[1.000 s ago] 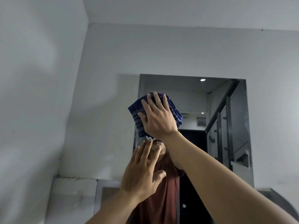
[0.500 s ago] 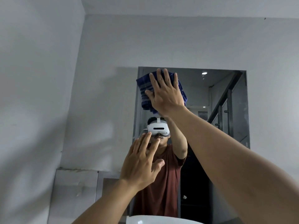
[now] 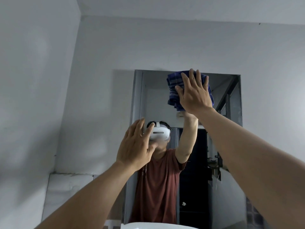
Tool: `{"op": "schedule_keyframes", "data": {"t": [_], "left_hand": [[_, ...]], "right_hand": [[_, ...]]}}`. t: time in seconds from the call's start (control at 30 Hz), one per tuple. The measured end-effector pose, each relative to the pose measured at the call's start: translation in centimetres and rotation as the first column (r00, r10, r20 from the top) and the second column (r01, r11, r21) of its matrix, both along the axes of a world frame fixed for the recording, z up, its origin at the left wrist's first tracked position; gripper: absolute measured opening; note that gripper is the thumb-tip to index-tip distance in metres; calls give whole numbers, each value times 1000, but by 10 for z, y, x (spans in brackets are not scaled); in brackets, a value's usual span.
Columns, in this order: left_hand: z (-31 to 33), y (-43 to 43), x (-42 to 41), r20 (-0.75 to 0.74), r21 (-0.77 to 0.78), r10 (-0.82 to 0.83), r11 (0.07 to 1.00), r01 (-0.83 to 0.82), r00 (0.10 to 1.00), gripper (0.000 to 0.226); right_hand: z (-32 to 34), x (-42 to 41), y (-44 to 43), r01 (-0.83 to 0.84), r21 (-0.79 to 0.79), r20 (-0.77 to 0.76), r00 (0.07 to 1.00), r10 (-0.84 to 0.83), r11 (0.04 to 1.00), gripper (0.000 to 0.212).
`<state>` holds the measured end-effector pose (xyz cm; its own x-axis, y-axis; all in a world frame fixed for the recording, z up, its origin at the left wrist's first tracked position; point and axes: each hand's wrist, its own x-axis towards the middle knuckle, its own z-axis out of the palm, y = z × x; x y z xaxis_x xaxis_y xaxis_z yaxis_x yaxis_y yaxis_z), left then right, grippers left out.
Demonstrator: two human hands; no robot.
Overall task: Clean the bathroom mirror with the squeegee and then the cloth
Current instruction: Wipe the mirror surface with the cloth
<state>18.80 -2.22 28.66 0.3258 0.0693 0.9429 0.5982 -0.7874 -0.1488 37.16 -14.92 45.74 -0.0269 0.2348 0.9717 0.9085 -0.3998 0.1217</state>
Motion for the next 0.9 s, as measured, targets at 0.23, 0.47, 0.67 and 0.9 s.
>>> {"op": "schedule_keyframes", "data": {"t": [0.23, 0.47, 0.67, 0.9], "left_hand": [[-2, 0, 3, 17, -13, -18, 1000, 18, 1000, 70], [-4, -1, 3, 30, -13, -24, 1000, 24, 999, 67], [-4, -2, 4, 33, -5, -11, 1000, 11, 999, 69], [-5, 1, 5, 55, 14, -31, 999, 31, 998, 69]], "right_hand": [[-8, 55, -41, 20, 118, -168, 986, 0, 993, 60], [-57, 70, -48, 52, 268, -311, 950, 35, 962, 61], [-86, 60, -38, 84, 314, -401, 915, 52, 946, 60], [-85, 41, -22, 70, 280, -330, 943, 28, 958, 61]]}}
